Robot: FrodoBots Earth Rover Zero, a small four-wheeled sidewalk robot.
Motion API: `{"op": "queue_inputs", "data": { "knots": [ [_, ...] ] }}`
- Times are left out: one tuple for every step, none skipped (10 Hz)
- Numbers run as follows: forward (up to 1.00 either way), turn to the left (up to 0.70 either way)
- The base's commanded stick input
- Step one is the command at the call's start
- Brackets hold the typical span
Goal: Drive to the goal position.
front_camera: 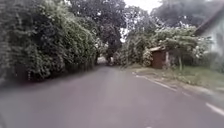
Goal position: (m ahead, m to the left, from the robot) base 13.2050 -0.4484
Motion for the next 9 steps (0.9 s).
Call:
{"op": "queue_inputs", "data": {
  "knots": [
    [0.7,0.0],
    [0.7,0.0],
    [0.7,0.0],
    [0.7,0.0],
    [0.7,0.0],
    [0.7,0.0],
    [0.7,0.0],
    [0.7,0.0],
    [0.7,0.0]
  ]
}}
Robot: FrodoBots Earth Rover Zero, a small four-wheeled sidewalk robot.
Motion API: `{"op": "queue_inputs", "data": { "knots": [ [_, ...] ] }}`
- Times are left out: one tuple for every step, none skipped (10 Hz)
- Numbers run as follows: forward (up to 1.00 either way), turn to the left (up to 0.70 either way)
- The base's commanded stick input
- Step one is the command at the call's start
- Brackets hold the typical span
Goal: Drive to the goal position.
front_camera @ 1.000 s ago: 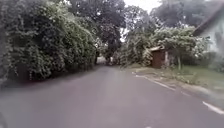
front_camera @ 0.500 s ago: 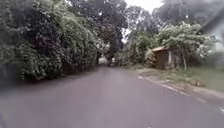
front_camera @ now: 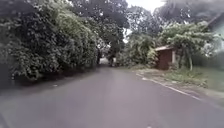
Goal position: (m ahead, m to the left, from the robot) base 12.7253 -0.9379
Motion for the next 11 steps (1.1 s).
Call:
{"op": "queue_inputs", "data": {
  "knots": [
    [0.7,0.0],
    [0.7,0.0],
    [0.7,0.0],
    [0.7,0.0],
    [0.7,0.0],
    [0.7,0.0],
    [0.7,0.0],
    [0.7,0.0],
    [0.7,0.0],
    [0.7,0.0],
    [0.7,0.0]
  ]
}}
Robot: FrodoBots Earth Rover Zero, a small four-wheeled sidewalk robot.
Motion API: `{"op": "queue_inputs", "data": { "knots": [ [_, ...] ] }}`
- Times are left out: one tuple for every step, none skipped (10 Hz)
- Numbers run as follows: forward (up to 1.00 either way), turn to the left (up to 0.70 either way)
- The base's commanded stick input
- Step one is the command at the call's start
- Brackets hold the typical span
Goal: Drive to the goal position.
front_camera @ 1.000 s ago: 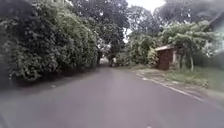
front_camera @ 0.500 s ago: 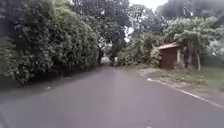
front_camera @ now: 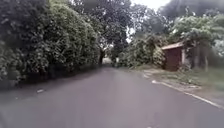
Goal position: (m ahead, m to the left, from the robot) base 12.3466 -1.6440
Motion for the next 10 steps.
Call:
{"op": "queue_inputs", "data": {
  "knots": [
    [0.7,0.0],
    [0.7,0.0],
    [0.7,0.0],
    [0.7,0.0],
    [0.7,0.0],
    [0.7,0.0],
    [0.7,0.0],
    [0.7,0.0],
    [0.7,0.0],
    [0.7,0.0]
  ]
}}
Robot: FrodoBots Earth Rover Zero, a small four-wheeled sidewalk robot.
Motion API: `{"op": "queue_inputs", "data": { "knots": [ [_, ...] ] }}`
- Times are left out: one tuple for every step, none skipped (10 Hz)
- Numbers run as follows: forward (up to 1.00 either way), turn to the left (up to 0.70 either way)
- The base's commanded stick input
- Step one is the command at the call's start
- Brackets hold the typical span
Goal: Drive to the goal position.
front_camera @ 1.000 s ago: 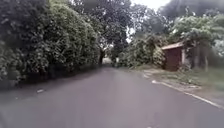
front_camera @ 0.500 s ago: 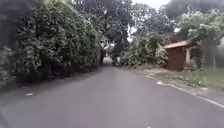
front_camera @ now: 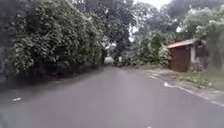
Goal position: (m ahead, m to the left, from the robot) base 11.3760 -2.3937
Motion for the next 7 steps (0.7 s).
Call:
{"op": "queue_inputs", "data": {
  "knots": [
    [0.7,0.0],
    [0.7,0.0],
    [0.7,0.0],
    [0.7,0.0],
    [0.7,0.0],
    [0.7,0.0],
    [0.7,0.0]
  ]
}}
